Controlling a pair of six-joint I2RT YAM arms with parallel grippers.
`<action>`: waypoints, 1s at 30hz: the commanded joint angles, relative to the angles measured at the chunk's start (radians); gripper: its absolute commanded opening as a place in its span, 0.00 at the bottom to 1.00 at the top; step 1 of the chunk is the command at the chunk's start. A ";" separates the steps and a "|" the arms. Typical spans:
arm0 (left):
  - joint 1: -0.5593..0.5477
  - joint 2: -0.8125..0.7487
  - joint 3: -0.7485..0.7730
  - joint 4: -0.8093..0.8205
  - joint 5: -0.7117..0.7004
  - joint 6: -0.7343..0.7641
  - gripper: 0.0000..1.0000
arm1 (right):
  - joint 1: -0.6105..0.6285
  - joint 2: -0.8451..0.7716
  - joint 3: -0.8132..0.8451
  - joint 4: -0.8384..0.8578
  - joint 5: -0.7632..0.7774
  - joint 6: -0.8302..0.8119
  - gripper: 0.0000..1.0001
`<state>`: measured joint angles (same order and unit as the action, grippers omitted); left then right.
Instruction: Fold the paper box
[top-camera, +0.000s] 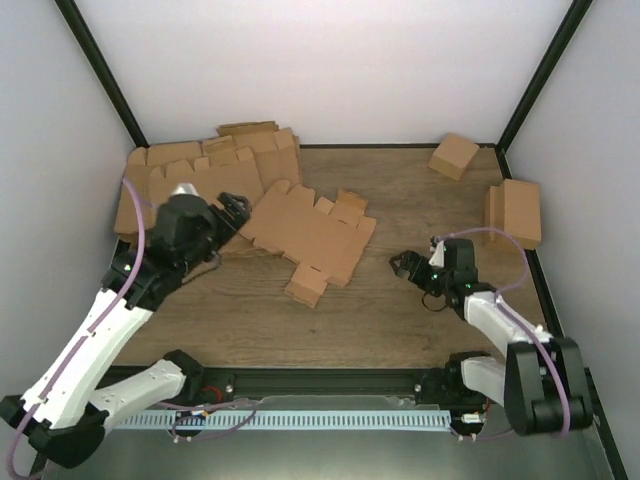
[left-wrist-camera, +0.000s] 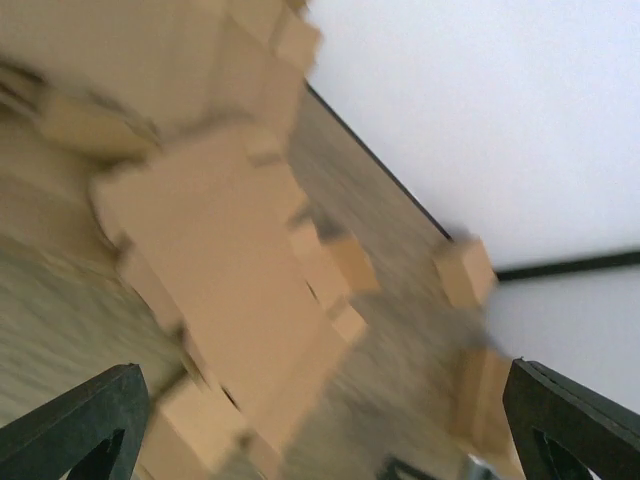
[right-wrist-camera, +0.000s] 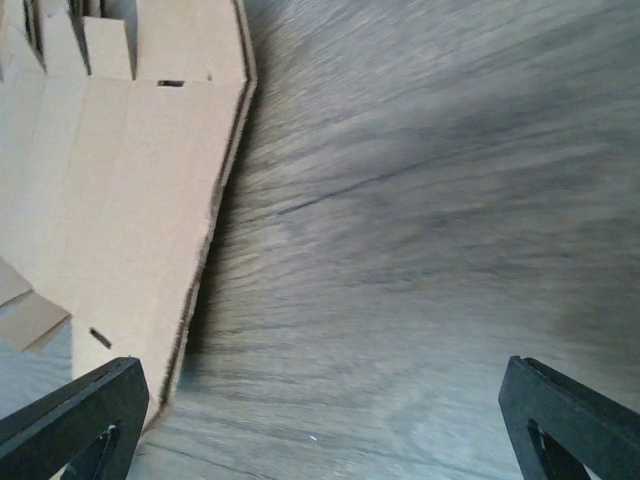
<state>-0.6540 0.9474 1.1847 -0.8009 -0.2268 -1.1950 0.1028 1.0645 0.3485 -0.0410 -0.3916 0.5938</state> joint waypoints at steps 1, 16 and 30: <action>0.229 0.023 -0.025 0.000 0.111 0.466 1.00 | 0.017 0.143 0.127 -0.029 -0.185 0.002 0.99; 0.481 0.346 -0.099 0.176 0.476 0.713 0.96 | 0.169 0.503 0.305 0.115 -0.329 0.149 0.80; 0.491 0.480 -0.217 0.341 0.681 0.618 0.79 | 0.197 0.619 0.341 0.221 -0.298 0.264 0.61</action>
<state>-0.1642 1.3949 0.9833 -0.5255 0.3767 -0.5674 0.2878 1.6646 0.6453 0.1478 -0.6872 0.8318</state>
